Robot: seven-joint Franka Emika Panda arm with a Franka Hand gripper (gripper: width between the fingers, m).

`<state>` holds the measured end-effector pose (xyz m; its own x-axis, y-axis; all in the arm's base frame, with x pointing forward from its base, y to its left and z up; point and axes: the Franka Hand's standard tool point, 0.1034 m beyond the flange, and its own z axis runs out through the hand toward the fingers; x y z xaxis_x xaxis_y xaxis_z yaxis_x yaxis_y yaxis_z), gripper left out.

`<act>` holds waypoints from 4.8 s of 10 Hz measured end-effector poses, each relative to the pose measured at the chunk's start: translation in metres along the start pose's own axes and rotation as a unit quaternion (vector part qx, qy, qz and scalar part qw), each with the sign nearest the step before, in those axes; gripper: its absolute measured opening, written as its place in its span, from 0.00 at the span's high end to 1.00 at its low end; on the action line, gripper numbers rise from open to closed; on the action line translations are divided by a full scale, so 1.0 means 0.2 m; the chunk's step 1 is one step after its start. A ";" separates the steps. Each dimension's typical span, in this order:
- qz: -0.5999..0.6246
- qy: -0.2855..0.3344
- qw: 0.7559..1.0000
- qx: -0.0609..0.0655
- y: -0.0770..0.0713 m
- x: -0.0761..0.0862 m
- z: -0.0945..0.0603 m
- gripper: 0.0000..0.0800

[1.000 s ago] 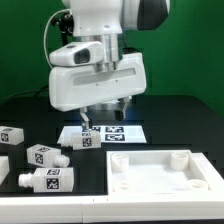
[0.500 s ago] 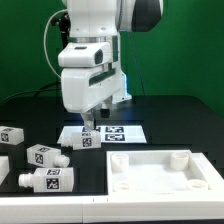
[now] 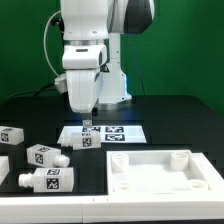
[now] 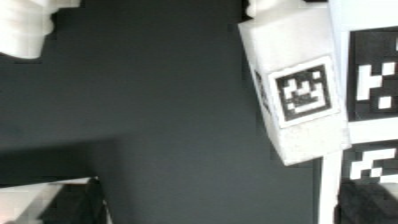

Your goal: Assemble one leg

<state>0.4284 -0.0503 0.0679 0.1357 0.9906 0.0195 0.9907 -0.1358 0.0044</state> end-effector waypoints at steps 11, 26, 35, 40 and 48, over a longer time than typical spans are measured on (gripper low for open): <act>0.024 -0.007 0.999 0.021 -0.18 -0.12 0.23 0.51; 0.614 0.009 0.788 0.039 -0.20 0.21 0.22 0.65; 0.608 -0.109 0.763 0.190 -0.01 0.29 0.14 0.19; 0.570 -0.224 0.726 0.312 -0.10 0.26 0.17 0.19; 0.546 -0.335 0.692 0.332 -0.09 0.21 0.28 0.19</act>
Offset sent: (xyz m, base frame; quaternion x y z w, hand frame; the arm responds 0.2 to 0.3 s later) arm -0.0277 -0.0088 -0.0394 0.0063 0.0188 0.0079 0.9998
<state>0.4160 -0.0056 0.0132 0.5589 0.1207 -0.8204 0.0490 -0.9924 -0.1127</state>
